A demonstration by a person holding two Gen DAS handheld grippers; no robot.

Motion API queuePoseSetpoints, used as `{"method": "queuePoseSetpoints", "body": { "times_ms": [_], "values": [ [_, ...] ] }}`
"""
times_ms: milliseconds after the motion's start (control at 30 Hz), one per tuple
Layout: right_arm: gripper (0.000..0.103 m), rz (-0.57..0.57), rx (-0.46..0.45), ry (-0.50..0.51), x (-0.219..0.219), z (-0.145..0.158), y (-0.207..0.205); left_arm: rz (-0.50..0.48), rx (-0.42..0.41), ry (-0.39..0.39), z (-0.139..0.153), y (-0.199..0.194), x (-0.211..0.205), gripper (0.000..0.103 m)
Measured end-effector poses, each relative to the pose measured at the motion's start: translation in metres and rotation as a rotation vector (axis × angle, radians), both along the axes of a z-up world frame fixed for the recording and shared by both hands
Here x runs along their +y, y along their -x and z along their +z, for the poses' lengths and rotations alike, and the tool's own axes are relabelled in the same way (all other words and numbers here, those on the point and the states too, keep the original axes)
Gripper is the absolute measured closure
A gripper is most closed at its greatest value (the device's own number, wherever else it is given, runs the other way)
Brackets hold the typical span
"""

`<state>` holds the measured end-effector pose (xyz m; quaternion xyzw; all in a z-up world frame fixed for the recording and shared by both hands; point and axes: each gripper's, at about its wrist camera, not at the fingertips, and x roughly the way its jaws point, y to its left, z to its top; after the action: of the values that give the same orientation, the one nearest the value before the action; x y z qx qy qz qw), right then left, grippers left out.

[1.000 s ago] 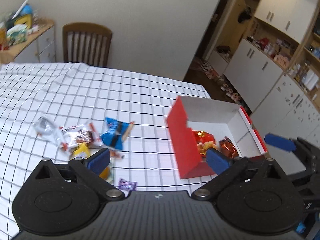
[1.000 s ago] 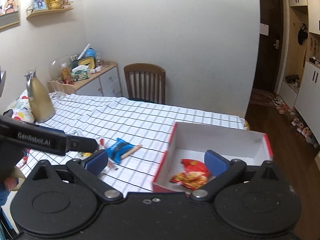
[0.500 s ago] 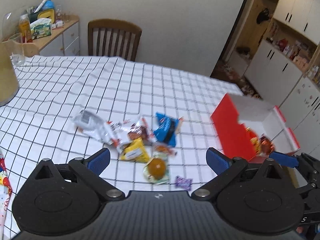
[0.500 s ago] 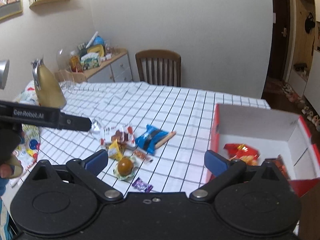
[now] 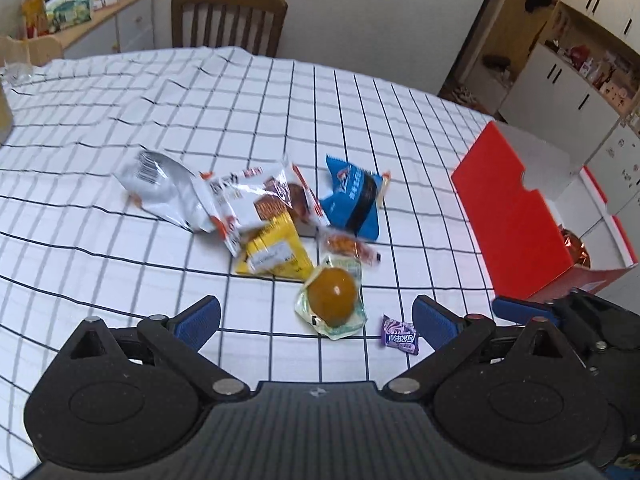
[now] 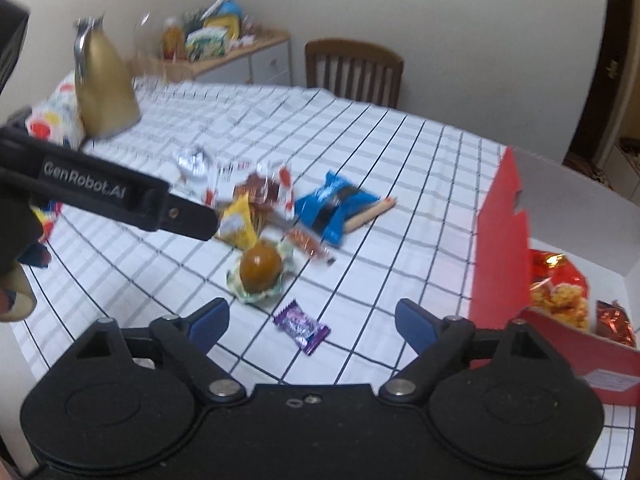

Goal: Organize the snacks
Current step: 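Move both tools back over the remaining snacks on the table, then grasp the purple candy with the right gripper while the left grasps the wrapped orange cake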

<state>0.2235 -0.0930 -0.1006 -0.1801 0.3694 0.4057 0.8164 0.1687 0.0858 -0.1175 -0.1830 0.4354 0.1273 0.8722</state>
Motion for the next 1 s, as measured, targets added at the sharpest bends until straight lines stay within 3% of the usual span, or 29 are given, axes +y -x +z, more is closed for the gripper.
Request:
{"method": "queuePoseSetpoints", "body": {
  "times_ms": [567, 700, 833, 1000],
  "values": [
    [0.047, 0.151, 0.003, 0.140, 0.037, -0.055, -0.015, 0.044, 0.090, 0.057, -0.048, -0.042, -0.002, 0.002],
    [0.053, 0.175, 0.001, 0.139, 0.041, -0.058, -0.017, 0.046, 0.109, 0.076, -0.054, -0.048, -0.004, 0.015],
    [0.057, 0.194, 0.013, 0.134, 0.043, -0.058, -0.019, 0.051, 0.106, 0.070, -0.054, -0.050, -0.005, 0.020],
    [0.067, 0.194, 0.047, 0.132, 0.042, -0.057, -0.021, 0.052, 0.116, 0.037, -0.053, -0.054, -0.007, 0.038]
  ]
}}
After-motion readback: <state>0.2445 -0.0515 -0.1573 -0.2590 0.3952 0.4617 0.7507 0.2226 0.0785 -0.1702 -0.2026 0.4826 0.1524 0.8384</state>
